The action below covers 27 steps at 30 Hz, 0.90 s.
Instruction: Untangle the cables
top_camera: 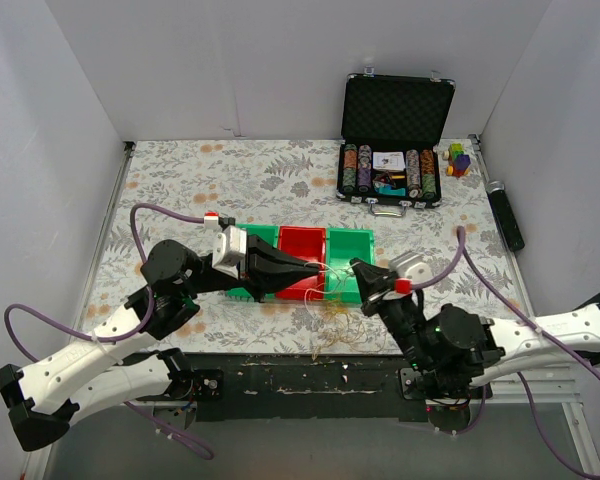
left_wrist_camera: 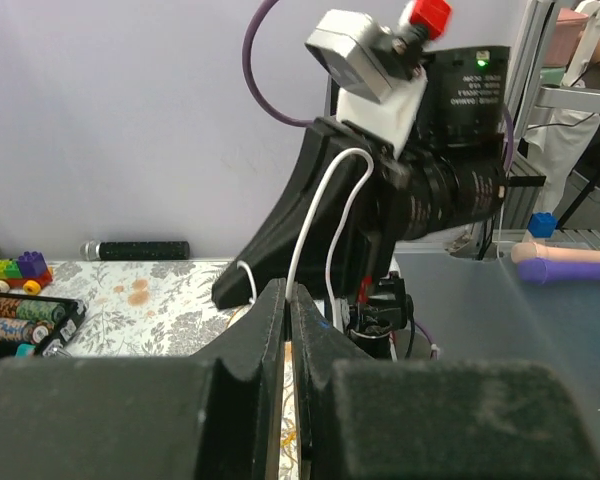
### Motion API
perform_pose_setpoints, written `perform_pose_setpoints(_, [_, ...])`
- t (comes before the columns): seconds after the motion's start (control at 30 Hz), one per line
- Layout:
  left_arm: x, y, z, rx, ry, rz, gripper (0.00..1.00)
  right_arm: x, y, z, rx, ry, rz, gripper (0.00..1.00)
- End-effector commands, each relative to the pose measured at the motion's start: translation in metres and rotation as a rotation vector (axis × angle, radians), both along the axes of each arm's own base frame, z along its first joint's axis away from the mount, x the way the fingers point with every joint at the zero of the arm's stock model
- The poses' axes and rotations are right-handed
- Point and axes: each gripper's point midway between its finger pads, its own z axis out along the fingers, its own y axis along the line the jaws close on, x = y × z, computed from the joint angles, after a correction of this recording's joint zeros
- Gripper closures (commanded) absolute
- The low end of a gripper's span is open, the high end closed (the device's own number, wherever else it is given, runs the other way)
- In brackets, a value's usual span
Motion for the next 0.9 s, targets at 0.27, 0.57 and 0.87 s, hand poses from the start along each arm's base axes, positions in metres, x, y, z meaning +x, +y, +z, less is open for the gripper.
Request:
perform_pose_setpoints(0.27, [-0.009, 0.011, 0.02, -0.043, -0.052, -0.019, 1.0, -0.006, -0.054, -0.017, 0.58, 0.34, -0.011, 0.99])
perform_pose_setpoints(0.57, [-0.01, 0.013, 0.021, -0.049, -0.06, -0.019, 1.0, 0.002, -0.079, -0.053, 0.878, 0.541, -0.074, 0.99])
perform_pose_setpoints(0.87, [-0.01, 0.015, 0.022, -0.059, -0.072, -0.015, 1.0, 0.002, -0.083, -0.042, 1.029, 0.613, -0.048, 0.99])
